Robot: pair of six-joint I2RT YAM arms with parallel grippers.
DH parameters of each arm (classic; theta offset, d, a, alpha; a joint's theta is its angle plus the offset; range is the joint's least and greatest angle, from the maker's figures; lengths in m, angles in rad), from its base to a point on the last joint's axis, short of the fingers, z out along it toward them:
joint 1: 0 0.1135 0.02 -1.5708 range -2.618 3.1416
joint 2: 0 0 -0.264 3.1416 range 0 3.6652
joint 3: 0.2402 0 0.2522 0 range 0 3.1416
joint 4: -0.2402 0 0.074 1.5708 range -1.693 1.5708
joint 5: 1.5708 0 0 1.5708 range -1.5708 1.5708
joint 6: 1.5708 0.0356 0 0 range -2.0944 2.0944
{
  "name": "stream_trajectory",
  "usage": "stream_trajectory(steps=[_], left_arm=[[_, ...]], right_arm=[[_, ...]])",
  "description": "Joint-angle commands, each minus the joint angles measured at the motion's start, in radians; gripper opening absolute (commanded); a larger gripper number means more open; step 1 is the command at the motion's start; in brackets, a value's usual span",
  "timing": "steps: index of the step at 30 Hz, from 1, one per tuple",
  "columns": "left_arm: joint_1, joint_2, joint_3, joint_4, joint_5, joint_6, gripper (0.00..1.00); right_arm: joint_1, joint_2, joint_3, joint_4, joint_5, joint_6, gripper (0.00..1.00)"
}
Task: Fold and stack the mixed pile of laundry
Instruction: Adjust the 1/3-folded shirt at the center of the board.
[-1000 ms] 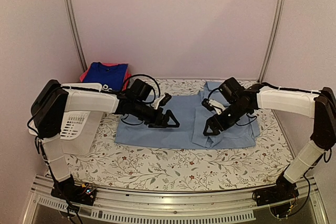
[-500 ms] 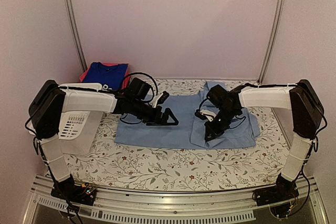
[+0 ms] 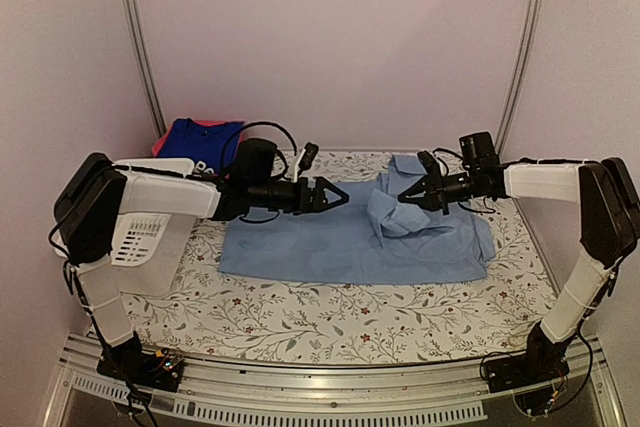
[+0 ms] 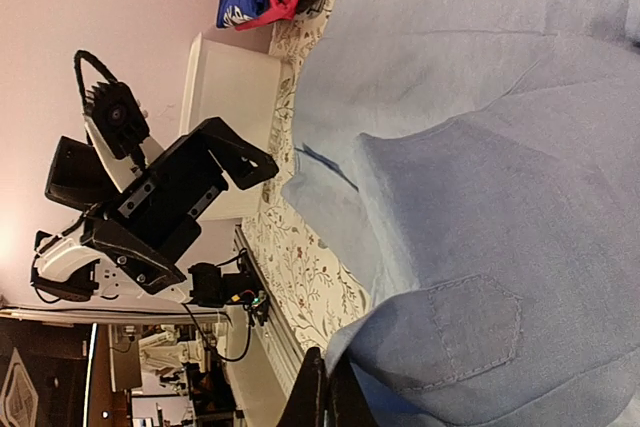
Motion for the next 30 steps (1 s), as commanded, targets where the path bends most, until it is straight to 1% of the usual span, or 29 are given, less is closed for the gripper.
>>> stream_trajectory(steps=[1,4,7,9,11,16,20,23,30], left_arm=[[0.010,0.051,-0.070,0.378,0.042,-0.152,1.00],[0.005,0.097,-0.049,0.435,0.048,-0.182,1.00],[0.001,0.124,-0.042,0.519,0.057,-0.180,1.00],[-0.003,0.159,-0.019,0.539,0.075,-0.157,1.00],[-0.003,0.207,0.005,0.574,0.123,-0.162,1.00],[-0.026,0.259,0.017,0.759,0.197,-0.222,1.00],[-0.057,0.298,0.047,0.827,0.239,-0.250,1.00],[-0.065,0.320,0.044,0.934,0.253,-0.306,1.00],[-0.095,0.368,0.096,0.966,0.289,-0.340,1.00]], right_arm=[[-0.009,-0.032,-0.090,0.345,-0.171,0.303,0.00],[-0.015,-0.034,-0.107,0.440,-0.202,0.405,0.00],[-0.014,-0.039,-0.107,0.486,-0.241,0.446,0.00],[-0.016,-0.048,-0.107,0.488,-0.260,0.447,0.00],[-0.016,-0.056,-0.113,0.488,-0.276,0.448,0.00],[-0.016,-0.073,-0.124,0.505,-0.310,0.461,0.00],[-0.018,-0.084,-0.126,0.521,-0.323,0.482,0.00],[-0.018,-0.087,-0.131,0.526,-0.333,0.491,0.00],[-0.017,-0.090,-0.137,0.548,-0.340,0.509,0.00]])
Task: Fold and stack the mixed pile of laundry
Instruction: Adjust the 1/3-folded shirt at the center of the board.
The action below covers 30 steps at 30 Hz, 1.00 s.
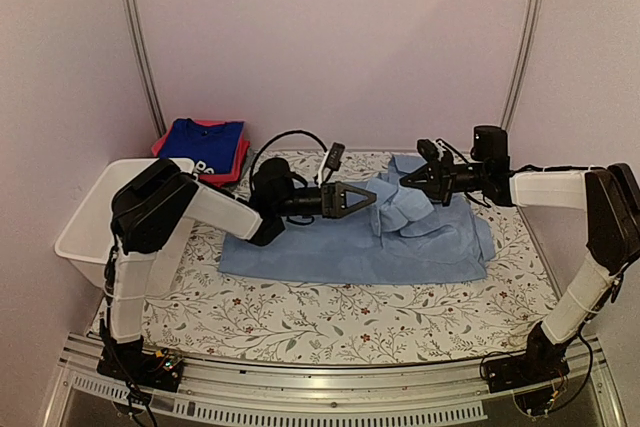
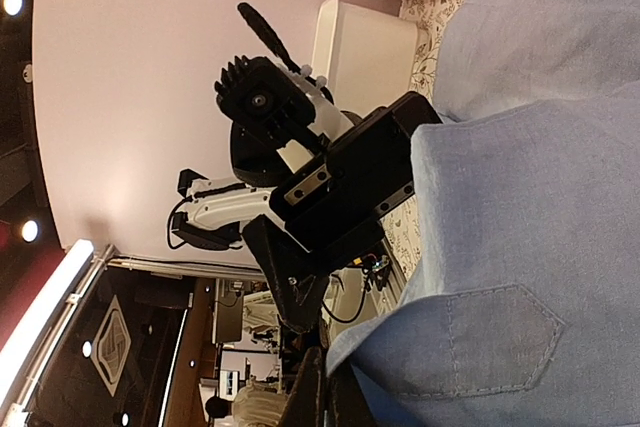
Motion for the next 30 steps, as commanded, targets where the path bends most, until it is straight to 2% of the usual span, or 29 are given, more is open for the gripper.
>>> stream_trajectory(steps=[1,7,10,14,17,19,20,21,22,24,26,30], left_arm=[[-0.030,0.047,0.044,0.081,0.040,-0.042,1.00],[-0.060,0.080,0.074,0.097,0.054,-0.071,0.98],[-0.060,0.085,0.087,0.110,0.054,-0.093,0.80],[-0.055,0.082,0.093,0.098,0.057,-0.119,0.48],[-0.040,0.067,0.090,0.016,0.053,-0.125,0.30],[-0.030,0.055,0.114,-0.143,0.047,-0.095,0.11],[-0.026,0.053,0.131,-0.238,0.044,-0.078,0.04],[-0.021,0.052,0.145,-0.340,0.044,-0.071,0.00],[-0.012,0.052,0.152,-0.411,0.040,-0.069,0.00],[-0.002,0.045,0.147,-0.502,0.027,-0.074,0.00],[0.008,0.030,0.101,-0.473,0.027,-0.122,0.00],[0.029,0.039,0.007,-0.280,0.060,-0.280,0.00]], right_arm=[[-0.006,-0.034,-0.012,0.052,-0.027,0.025,0.00],[-0.009,-0.035,-0.028,0.093,-0.022,0.056,0.00],[-0.013,-0.031,-0.048,0.097,-0.009,0.057,0.00],[-0.024,-0.022,-0.082,0.093,0.009,0.053,0.00],[-0.042,-0.029,-0.090,-0.014,0.059,0.009,0.02],[-0.047,-0.047,-0.071,-0.174,0.124,-0.089,0.11],[-0.046,-0.052,-0.051,-0.277,0.154,-0.155,0.17],[-0.046,-0.054,-0.037,-0.365,0.186,-0.211,0.19],[-0.046,-0.055,-0.031,-0.433,0.213,-0.284,0.21],[-0.046,-0.058,-0.043,-0.510,0.250,-0.354,0.37],[-0.044,-0.063,-0.084,-0.524,0.254,-0.398,0.48],[-0.023,-0.059,-0.182,-0.461,0.250,-0.463,0.62]])
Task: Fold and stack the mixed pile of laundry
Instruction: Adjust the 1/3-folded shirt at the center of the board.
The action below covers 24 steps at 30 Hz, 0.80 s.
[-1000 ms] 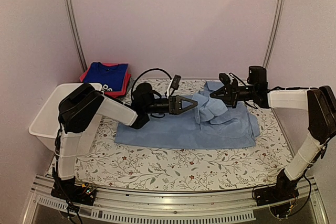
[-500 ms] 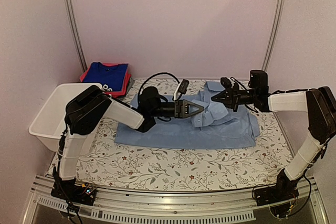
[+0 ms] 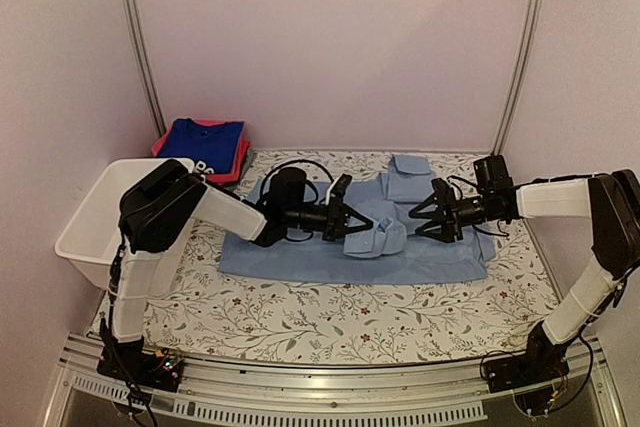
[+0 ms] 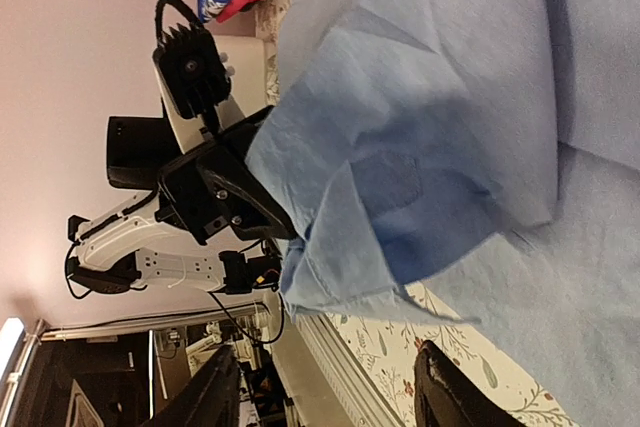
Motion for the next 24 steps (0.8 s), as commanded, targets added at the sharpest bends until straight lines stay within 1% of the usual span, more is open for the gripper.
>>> stream_trajectory(steps=[1,3,4,6,8,10,12,16,18,22,24], left_arm=[[0.031,-0.019,-0.064,0.103,0.042,-0.149,0.00],[0.030,-0.006,-0.068,0.148,0.061,-0.182,0.00],[0.028,-0.003,-0.066,0.154,0.068,-0.191,0.00],[0.025,0.000,-0.067,0.166,0.082,-0.202,0.00],[0.025,0.002,-0.066,0.170,0.098,-0.208,0.00],[0.026,0.003,-0.066,0.160,0.110,-0.210,0.00],[0.026,0.003,-0.069,0.162,0.120,-0.214,0.00],[0.027,0.010,-0.064,0.156,0.130,-0.218,0.00],[0.027,0.012,-0.063,0.152,0.130,-0.219,0.00],[0.030,0.012,-0.066,0.143,0.122,-0.219,0.00],[0.032,0.011,-0.067,0.133,0.113,-0.220,0.00]], right_arm=[[0.026,-0.016,-0.104,-0.017,0.028,-0.136,0.66],[0.048,0.000,-0.142,0.067,0.008,-0.124,0.72],[0.061,0.011,-0.149,0.088,0.012,-0.116,0.75],[0.087,0.043,-0.140,0.092,0.036,-0.126,0.80],[0.099,0.070,-0.138,0.150,0.041,-0.131,0.83],[0.101,0.079,-0.146,0.231,0.030,-0.099,0.85],[0.100,0.080,-0.138,0.269,0.015,-0.083,0.85],[0.102,0.089,-0.130,0.358,-0.033,-0.049,0.83],[0.109,0.102,-0.119,0.391,-0.064,-0.023,0.79],[0.140,0.135,-0.087,0.392,-0.086,-0.018,0.71],[0.159,0.151,-0.079,0.391,-0.101,-0.015,0.63]])
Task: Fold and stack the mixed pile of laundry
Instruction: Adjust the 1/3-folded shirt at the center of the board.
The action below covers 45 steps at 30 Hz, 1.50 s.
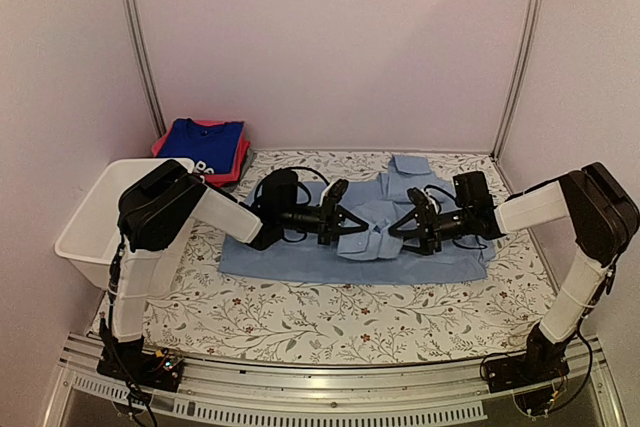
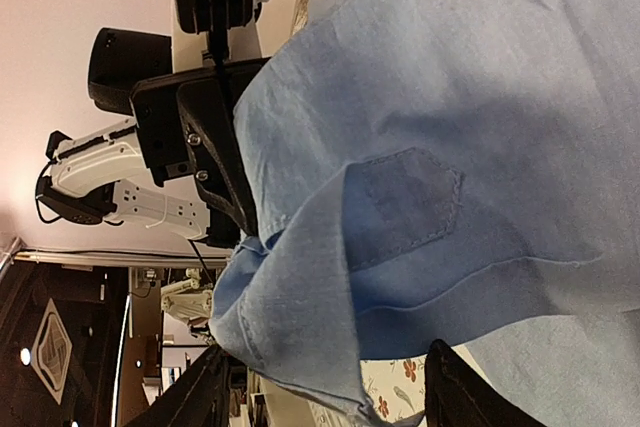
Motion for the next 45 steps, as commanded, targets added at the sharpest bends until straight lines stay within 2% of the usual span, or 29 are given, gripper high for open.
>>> stream_trajectory(steps=[1,4,5,8,10,13,17,21,22,24,26,32,36,38,42,45], left_arm=[[0.010,0.013,0.001,-0.010,0.003,0.001,0.00],[0.011,-0.002,0.025,-0.156,-0.033,0.086,0.00],[0.010,-0.010,0.043,-0.229,-0.048,0.134,0.00],[-0.001,-0.026,0.132,-0.536,-0.120,0.323,0.00],[-0.005,-0.032,0.185,-0.711,-0.193,0.421,0.00],[-0.010,-0.036,0.247,-0.920,-0.309,0.511,0.00],[-0.033,-0.002,0.363,-1.164,-0.473,0.612,0.00],[-0.071,0.038,0.463,-1.302,-0.569,0.676,0.00],[-0.076,0.042,0.469,-1.304,-0.562,0.679,0.00],[-0.080,0.042,0.464,-1.293,-0.537,0.677,0.00],[-0.081,0.037,0.448,-1.275,-0.518,0.677,0.00],[-0.060,0.022,0.385,-1.178,-0.411,0.654,0.01],[-0.038,0.020,0.348,-1.111,-0.339,0.626,0.07],[-0.025,0.016,0.326,-1.079,-0.307,0.613,0.14],[-0.002,0.003,0.279,-1.035,-0.287,0.591,0.21],[0.012,0.015,0.276,-1.019,-0.268,0.582,0.21]], right_arm=[[0.043,0.038,0.035,0.042,-0.057,0.015,0.58],[0.053,0.048,0.049,-0.026,-0.031,0.016,0.36],[0.053,0.049,0.057,-0.070,-0.009,0.018,0.23],[0.053,0.059,0.107,-0.273,0.073,0.005,0.03],[0.055,0.067,0.152,-0.447,0.155,-0.040,0.00],[0.058,0.104,0.214,-0.687,0.293,-0.141,0.00],[0.073,0.142,0.249,-0.817,0.423,-0.225,0.00],[0.099,0.184,0.302,-0.840,0.381,-0.233,0.01],[0.115,0.184,0.334,-0.849,0.375,-0.230,0.09],[0.149,0.172,0.406,-0.855,0.357,-0.229,0.39],[0.173,0.142,0.461,-0.843,0.318,-0.212,0.48],[0.181,0.098,0.470,-0.687,0.179,-0.145,0.51],[0.184,0.161,0.468,-0.614,0.060,-0.136,0.50],[0.184,0.163,0.470,-0.607,0.034,-0.144,0.52],[0.147,0.085,0.389,-0.621,0.070,-0.169,0.51],[0.109,-0.013,0.296,-0.627,0.156,-0.176,0.43]])
